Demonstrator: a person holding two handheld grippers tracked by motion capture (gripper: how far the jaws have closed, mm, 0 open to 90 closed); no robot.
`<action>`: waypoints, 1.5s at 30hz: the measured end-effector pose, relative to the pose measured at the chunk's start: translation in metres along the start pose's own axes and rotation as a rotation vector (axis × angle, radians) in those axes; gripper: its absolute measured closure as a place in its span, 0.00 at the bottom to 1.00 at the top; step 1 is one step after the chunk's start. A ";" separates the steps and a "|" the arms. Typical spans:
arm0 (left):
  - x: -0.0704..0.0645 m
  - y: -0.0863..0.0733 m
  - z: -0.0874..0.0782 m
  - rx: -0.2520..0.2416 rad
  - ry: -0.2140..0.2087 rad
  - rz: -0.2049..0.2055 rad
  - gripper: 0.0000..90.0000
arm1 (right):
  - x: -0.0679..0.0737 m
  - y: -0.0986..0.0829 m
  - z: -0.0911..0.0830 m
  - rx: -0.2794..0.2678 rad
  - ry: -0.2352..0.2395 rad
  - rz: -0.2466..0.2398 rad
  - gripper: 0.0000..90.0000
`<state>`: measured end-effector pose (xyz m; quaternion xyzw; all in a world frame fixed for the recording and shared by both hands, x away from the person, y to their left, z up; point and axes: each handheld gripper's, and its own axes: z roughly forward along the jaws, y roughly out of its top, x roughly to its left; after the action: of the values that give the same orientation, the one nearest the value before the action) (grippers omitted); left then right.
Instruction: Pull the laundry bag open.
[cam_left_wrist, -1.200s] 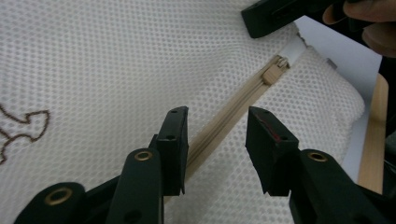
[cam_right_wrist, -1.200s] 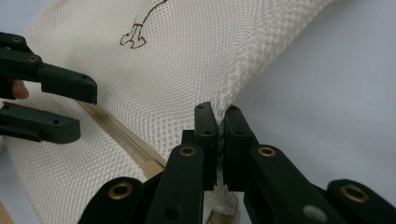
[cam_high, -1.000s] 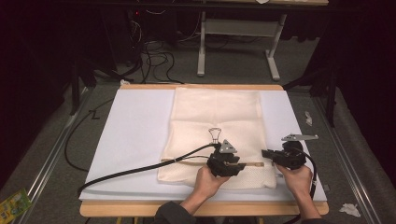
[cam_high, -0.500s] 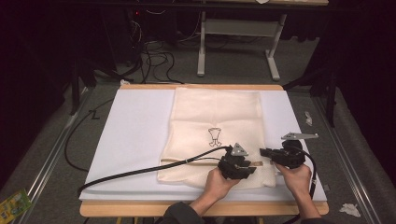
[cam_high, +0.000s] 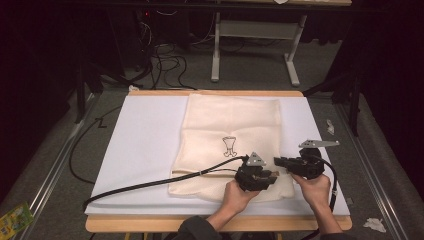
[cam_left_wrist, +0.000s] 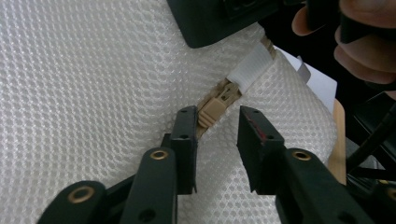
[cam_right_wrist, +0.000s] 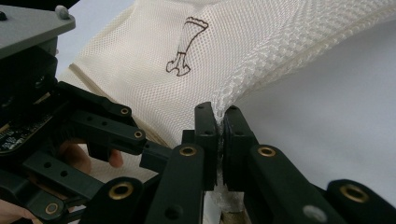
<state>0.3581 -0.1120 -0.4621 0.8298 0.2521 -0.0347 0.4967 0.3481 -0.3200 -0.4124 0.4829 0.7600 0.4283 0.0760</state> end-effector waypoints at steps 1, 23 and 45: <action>0.000 0.000 -0.001 0.000 -0.009 -0.002 0.78 | 0.000 0.000 0.000 0.000 -0.002 -0.002 0.98; 0.002 0.002 -0.002 0.006 -0.059 -0.034 0.94 | -0.001 -0.004 0.001 -0.007 -0.006 -0.012 0.98; 0.003 0.004 -0.009 0.058 -0.045 0.002 0.97 | -0.002 -0.008 -0.001 0.012 -0.017 -0.032 0.98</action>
<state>0.3613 -0.1049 -0.4551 0.8430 0.2391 -0.0604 0.4781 0.3434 -0.3235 -0.4177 0.4746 0.7696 0.4183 0.0862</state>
